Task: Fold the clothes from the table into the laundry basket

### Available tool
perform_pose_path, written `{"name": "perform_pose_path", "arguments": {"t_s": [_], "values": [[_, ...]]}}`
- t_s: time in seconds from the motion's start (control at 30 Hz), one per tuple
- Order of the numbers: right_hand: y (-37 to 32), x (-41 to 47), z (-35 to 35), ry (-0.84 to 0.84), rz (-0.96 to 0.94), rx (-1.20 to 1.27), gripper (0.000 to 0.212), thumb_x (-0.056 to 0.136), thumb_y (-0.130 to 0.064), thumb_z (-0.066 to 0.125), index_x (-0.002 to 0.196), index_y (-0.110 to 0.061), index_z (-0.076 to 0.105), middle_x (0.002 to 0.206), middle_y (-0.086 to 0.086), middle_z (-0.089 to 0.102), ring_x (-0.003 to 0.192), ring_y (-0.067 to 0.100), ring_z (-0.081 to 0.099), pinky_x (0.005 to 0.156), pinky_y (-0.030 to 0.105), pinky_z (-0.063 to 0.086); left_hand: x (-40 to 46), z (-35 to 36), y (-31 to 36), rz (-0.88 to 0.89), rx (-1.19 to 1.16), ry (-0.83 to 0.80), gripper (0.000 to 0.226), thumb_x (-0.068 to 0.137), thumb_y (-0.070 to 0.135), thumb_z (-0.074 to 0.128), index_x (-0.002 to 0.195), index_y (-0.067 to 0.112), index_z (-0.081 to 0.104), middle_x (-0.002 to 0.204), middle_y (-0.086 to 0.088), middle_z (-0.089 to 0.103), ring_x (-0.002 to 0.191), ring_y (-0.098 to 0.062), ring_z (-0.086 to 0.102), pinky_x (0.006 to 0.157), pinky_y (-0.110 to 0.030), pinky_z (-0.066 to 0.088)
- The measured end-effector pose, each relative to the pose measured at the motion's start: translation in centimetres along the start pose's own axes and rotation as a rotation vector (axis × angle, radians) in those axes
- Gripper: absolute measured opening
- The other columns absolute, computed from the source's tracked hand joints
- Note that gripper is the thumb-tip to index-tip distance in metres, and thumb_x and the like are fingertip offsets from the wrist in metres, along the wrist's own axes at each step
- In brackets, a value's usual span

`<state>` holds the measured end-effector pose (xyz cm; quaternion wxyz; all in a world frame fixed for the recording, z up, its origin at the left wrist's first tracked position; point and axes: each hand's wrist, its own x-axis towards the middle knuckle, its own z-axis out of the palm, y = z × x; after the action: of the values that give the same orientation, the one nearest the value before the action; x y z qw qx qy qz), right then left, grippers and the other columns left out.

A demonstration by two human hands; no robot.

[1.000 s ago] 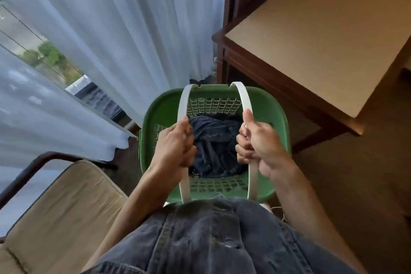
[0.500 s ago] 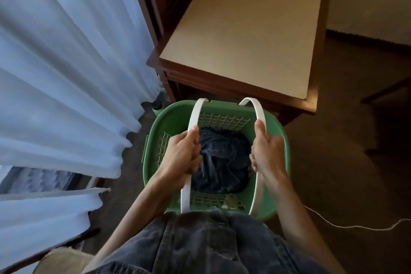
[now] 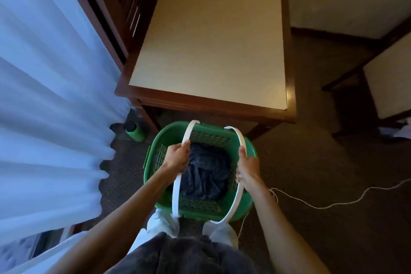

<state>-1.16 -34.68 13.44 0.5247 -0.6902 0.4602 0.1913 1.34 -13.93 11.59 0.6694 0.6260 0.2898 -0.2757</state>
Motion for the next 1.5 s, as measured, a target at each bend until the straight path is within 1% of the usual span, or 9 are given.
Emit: {"name": "perform_pose_path", "arguments": {"t_s": [0.23,0.4,0.57,0.7,0.83,0.93,1.03,1.3,1.5], "values": [[3.3,6.8,4.1,-0.049,0.000,-0.228,0.064,0.101,-0.059,0.032,0.101,0.000,0.056,0.063,0.010,0.055,0.040,0.020,0.052,0.034,0.024,0.041,5.4,-2.5,-4.6,-0.100,0.068,0.179,0.042,0.101,0.043,0.051,0.068,0.018,0.045,0.051,0.001,0.032,0.034,-0.010,0.027,0.037,-0.016,0.021],[4.0,11.5,3.0,0.205,-0.261,-0.383,0.039,0.104,-0.043,0.040,0.129,-0.017,0.055,0.114,0.015,0.065,0.102,0.037,0.065,0.082,0.049,0.054,9.0,-4.7,-3.7,0.096,0.340,0.287,0.036,0.101,0.043,0.050,0.080,0.015,0.051,0.054,-0.006,0.052,0.038,-0.022,0.048,0.043,-0.031,0.044],[7.0,18.4,0.5,0.300,-0.238,-0.664,0.036,0.103,-0.032,0.046,0.133,-0.018,0.062,0.124,0.024,0.056,0.113,0.041,0.056,0.090,0.045,0.048,12.7,-10.3,-6.7,0.205,0.620,0.599,0.034,0.099,0.051,0.048,0.101,0.027,0.073,0.087,0.000,0.071,0.082,-0.026,0.065,0.078,-0.042,0.052],[12.0,22.4,2.4,-0.010,-0.106,-0.681,0.087,0.092,-0.055,0.056,0.158,-0.016,0.014,0.155,0.023,0.032,0.136,0.043,0.041,0.105,0.054,0.043,17.9,-14.6,-11.1,-0.015,1.071,0.516,0.068,0.094,0.072,0.015,0.134,0.036,0.055,0.139,-0.006,0.055,0.122,-0.043,0.045,0.095,-0.057,0.043],[13.1,24.5,3.8,0.041,-0.126,-0.550,0.073,0.093,-0.007,0.061,0.149,-0.025,0.017,0.131,0.018,0.050,0.104,0.036,0.062,0.081,0.050,0.058,20.9,-11.6,-13.7,-0.140,0.936,0.396,0.081,0.099,0.060,0.031,0.157,0.021,-0.010,0.154,-0.025,0.032,0.136,-0.048,0.035,0.108,-0.059,0.031],[12.4,25.4,2.9,-0.047,-0.077,-0.520,0.069,0.096,0.004,0.050,0.146,-0.031,0.019,0.113,0.008,0.053,0.089,0.024,0.062,0.071,0.047,0.059,21.5,-12.3,-13.7,-0.112,0.885,0.403,0.071,0.100,0.029,0.049,0.153,0.014,0.004,0.134,-0.033,0.043,0.111,-0.051,0.053,0.090,-0.058,0.047],[11.6,25.3,2.3,-0.047,-0.083,-0.492,0.063,0.098,0.001,0.047,0.145,-0.033,0.022,0.120,0.013,0.057,0.089,0.026,0.063,0.056,0.037,0.054,21.7,-13.5,-12.9,-0.052,0.916,0.323,0.064,0.092,0.002,0.049,0.146,0.008,0.016,0.112,-0.032,0.055,0.087,-0.041,0.058,0.067,-0.046,0.048],[13.0,23.4,2.4,0.025,-0.082,-0.483,0.061,0.098,0.000,0.049,0.143,-0.033,0.024,0.126,0.017,0.056,0.098,0.035,0.067,0.052,0.034,0.053,19.5,-13.6,-11.9,-0.119,1.018,0.174,0.076,0.098,0.007,0.049,0.155,0.007,-0.001,0.123,-0.032,0.058,0.088,-0.039,0.061,0.070,-0.037,0.045],[13.5,22.4,3.1,0.152,-0.112,-0.466,0.064,0.098,-0.006,0.052,0.153,-0.026,0.024,0.118,0.018,0.061,0.083,0.029,0.066,0.048,0.031,0.050,18.3,-14.0,-11.9,-0.183,1.054,0.096,0.080,0.101,0.015,0.048,0.157,0.012,-0.009,0.137,-0.031,0.052,0.112,-0.045,0.060,0.086,-0.041,0.049]]}}
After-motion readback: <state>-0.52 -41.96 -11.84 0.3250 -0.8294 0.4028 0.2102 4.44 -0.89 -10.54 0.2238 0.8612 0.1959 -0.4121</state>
